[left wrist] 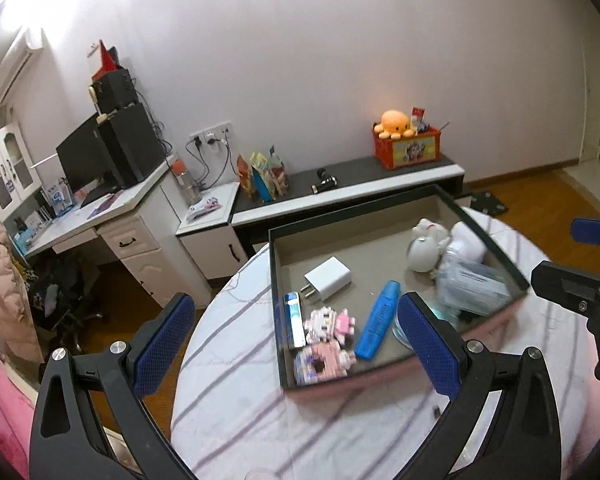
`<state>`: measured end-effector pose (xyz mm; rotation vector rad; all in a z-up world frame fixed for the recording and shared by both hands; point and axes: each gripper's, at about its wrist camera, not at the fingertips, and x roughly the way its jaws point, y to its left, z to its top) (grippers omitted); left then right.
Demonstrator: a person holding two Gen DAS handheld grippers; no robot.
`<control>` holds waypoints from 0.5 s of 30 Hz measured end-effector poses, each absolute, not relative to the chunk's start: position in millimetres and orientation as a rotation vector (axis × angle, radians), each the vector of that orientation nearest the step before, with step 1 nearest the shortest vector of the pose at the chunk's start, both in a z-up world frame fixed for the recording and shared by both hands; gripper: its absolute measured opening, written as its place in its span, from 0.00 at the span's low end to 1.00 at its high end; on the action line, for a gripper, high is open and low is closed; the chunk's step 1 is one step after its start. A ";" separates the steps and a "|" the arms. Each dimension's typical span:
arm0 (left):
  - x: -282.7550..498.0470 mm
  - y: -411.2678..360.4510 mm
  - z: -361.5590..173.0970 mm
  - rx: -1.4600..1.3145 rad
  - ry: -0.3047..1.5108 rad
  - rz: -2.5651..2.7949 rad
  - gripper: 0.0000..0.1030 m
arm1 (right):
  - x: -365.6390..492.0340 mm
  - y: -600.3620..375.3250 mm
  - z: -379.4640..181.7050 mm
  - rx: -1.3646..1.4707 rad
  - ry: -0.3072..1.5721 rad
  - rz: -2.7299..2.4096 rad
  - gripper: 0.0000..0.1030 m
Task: Organize rigid objects
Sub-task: 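Withdraw both tools from the box toward the glass bottle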
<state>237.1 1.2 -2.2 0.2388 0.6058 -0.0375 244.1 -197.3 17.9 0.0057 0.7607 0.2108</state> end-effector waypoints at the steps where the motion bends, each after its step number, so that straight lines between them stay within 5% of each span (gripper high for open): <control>1: 227.8 2.3 1.6 0.234 0.598 -0.033 0.99 | 231.5 -196.4 22.6 -0.002 0.744 0.201 0.82; 15: 102.3 11.4 15.9 0.131 0.530 -0.003 1.00 | 111.1 -201.0 37.4 -0.027 0.687 0.221 0.82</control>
